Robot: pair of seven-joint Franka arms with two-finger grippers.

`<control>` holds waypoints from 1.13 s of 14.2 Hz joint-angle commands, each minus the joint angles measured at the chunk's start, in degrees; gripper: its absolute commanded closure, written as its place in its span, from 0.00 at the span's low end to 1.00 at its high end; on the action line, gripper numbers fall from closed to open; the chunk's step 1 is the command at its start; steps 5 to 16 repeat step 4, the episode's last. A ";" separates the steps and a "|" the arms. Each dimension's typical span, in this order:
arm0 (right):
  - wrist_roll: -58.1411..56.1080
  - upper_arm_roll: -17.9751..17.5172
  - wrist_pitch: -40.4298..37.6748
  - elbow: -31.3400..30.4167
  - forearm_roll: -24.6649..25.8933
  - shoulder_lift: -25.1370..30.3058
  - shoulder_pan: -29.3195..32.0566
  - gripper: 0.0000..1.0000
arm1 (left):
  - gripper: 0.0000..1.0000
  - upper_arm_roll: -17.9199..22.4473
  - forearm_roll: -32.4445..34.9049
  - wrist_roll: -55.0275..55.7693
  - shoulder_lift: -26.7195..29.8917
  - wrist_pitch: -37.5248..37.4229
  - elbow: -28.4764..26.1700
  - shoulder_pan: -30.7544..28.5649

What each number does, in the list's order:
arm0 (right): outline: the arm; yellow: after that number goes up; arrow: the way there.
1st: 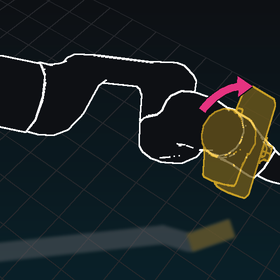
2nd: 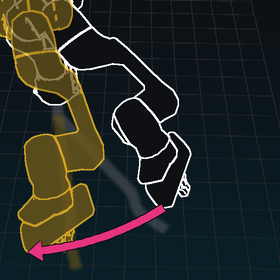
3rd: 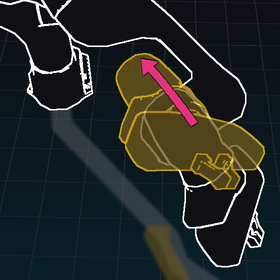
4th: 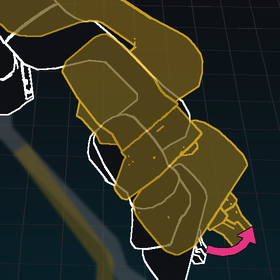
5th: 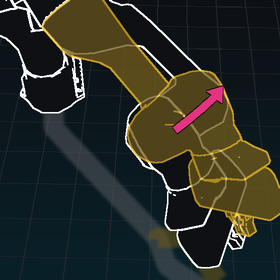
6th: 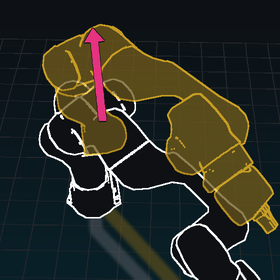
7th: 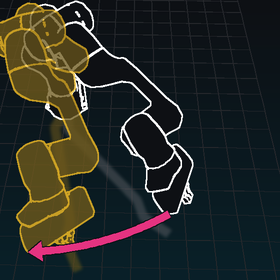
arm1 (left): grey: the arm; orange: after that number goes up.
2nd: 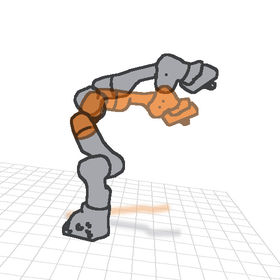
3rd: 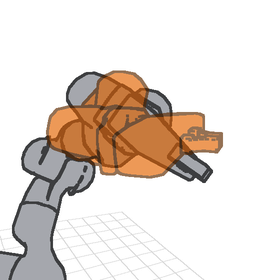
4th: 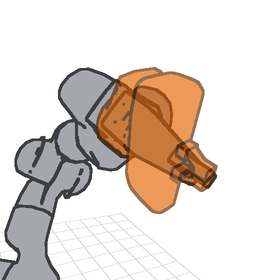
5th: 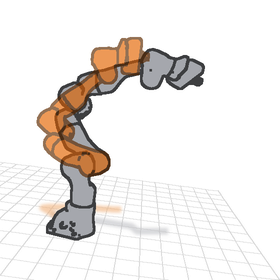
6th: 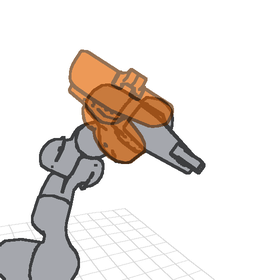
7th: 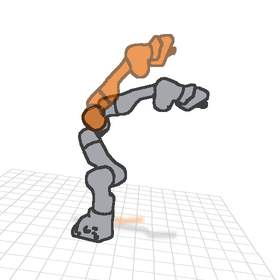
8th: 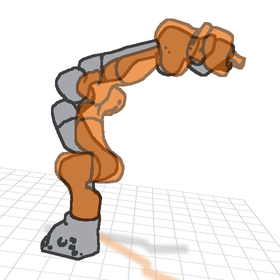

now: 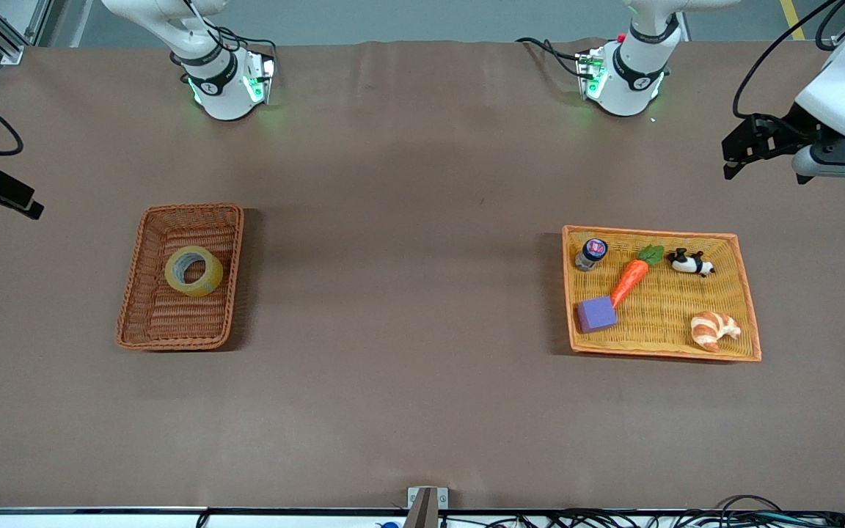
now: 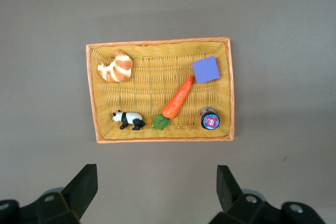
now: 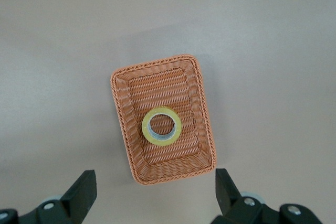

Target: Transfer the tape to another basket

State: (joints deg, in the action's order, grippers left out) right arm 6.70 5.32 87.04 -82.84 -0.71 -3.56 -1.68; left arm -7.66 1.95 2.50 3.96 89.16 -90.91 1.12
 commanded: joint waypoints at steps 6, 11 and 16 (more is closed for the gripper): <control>0.16 0.04 0.50 -1.45 -0.87 1.10 -0.34 0.00 | 0.00 -0.07 -1.51 2.77 -0.36 -2.23 1.00 -0.94; 0.16 0.04 0.50 -1.45 -0.87 1.10 -0.34 0.00 | 0.00 -0.07 -1.51 2.77 -0.36 -2.23 1.00 -0.94; 0.16 0.04 0.50 -1.45 -0.87 1.10 -0.34 0.00 | 0.00 -0.07 -1.51 2.77 -0.36 -2.23 1.00 -0.94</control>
